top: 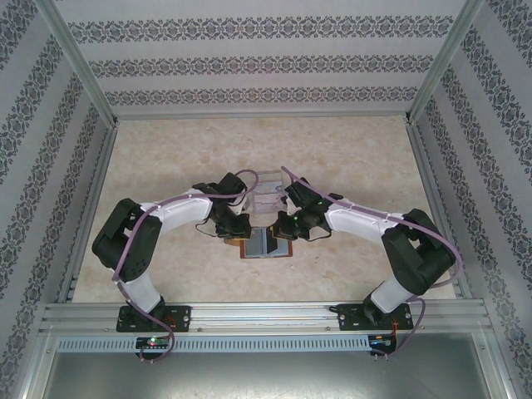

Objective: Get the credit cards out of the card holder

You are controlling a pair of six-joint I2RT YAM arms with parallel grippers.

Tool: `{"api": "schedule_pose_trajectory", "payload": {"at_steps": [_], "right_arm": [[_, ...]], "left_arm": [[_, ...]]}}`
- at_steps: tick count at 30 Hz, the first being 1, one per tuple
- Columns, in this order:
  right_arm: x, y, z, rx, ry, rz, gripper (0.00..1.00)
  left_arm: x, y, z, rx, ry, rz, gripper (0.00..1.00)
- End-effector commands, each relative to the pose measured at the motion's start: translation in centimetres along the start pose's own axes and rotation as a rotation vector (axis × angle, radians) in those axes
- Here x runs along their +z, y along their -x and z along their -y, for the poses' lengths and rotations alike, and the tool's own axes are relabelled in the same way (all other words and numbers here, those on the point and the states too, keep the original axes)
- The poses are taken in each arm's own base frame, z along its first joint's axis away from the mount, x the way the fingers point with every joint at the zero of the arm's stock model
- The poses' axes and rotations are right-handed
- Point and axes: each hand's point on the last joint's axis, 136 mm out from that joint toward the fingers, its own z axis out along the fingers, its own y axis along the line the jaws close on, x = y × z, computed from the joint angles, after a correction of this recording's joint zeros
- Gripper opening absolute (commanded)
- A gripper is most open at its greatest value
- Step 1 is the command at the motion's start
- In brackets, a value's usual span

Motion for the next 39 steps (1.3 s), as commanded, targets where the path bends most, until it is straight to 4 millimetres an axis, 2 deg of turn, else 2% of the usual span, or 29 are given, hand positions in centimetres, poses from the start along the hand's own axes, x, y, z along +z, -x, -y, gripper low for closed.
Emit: {"api": "schedule_pose_trajectory", "payload": {"at_steps": [1, 12, 19, 25, 32, 39], "right_arm": [[-1.7, 0.7, -0.9, -0.078, -0.006, 0.038, 0.03], [-5.0, 2.8, -2.1, -0.458, -0.074, 0.087, 0.0], [-6.4, 4.2, -3.4, -0.897, -0.119, 0.089, 0.0], [-7.4, 5.9, -3.3, -1.2, -0.213, 0.065, 0.0], [-8.4, 9.2, -2.4, -1.333, -0.301, 0.028, 0.0], [-8.2, 11.3, -2.5, -1.449, -0.309, -0.062, 0.0]], "left_arm": [[-0.8, -0.1, 0.0, 0.009, 0.011, 0.031, 0.15], [-1.5, 0.3, -1.1, -0.018, 0.006, 0.074, 0.15], [-1.8, 0.7, -1.9, -0.041, -0.008, 0.09, 0.15], [-1.8, 0.6, -2.3, -0.048, -0.005, 0.098, 0.15], [-1.9, 0.8, -2.5, -0.058, -0.009, 0.102, 0.15], [-1.8, 0.8, -2.9, -0.066, -0.003, 0.097, 0.15]]}}
